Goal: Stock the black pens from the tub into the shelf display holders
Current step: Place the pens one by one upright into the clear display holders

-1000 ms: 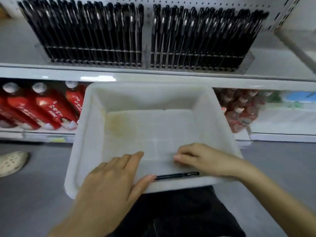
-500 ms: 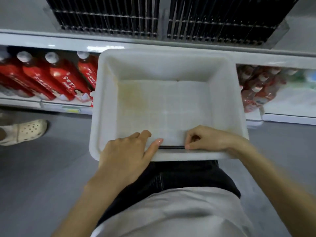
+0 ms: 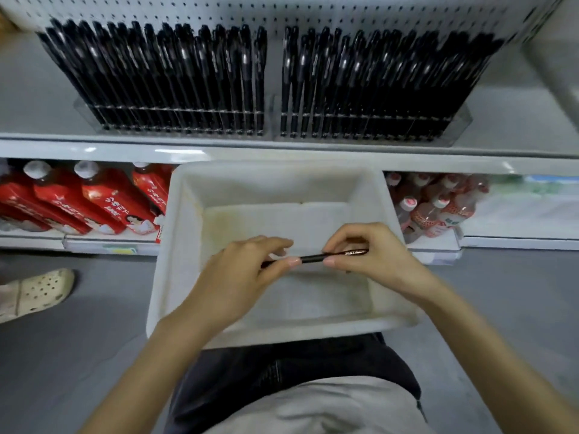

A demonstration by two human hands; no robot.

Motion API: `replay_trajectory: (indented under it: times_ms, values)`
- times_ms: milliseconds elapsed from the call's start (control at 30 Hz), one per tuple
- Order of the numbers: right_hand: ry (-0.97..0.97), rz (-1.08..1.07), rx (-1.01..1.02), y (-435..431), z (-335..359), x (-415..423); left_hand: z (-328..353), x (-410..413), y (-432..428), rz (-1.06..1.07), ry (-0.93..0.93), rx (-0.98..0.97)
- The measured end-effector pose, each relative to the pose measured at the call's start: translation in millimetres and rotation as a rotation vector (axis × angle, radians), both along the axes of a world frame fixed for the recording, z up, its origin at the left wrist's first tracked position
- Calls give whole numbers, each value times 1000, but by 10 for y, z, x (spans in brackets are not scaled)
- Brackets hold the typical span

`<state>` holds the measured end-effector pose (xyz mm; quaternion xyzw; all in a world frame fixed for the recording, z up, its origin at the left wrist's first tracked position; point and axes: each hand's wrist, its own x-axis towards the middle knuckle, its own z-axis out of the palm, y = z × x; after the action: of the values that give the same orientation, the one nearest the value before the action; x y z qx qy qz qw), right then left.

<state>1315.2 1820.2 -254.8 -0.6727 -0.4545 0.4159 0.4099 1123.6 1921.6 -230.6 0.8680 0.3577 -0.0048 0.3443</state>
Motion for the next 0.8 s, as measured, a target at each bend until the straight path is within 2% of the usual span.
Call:
replay_trajectory:
  times_ms: [133,267,367,467,533,667,733,800]
  values:
    - [71,-165,121,-16,176,147,40,242,116,-47,-120,-109]
    - [327,-396,231,-41,304,330,84,532,145,42,-269,-219]
    - [397,-513,297,-56,395,429,122,773,92,73,-347,-313]
    - [424,-626,410,-34,538,527,100,960,28,36,-381,-270]
    - [303,-695,509,-38,717,700,112,991,66,66,-389,-52]
    - [-116,-815,631,-142,1037,1301,242,879,329,234,-468,258]
    - [-311,-821,615,-140,1080,1563,246,842,512,260,-378,386]
    - [-440,-820,584,-79,1078,1728,211,843,655,255,-266,424]
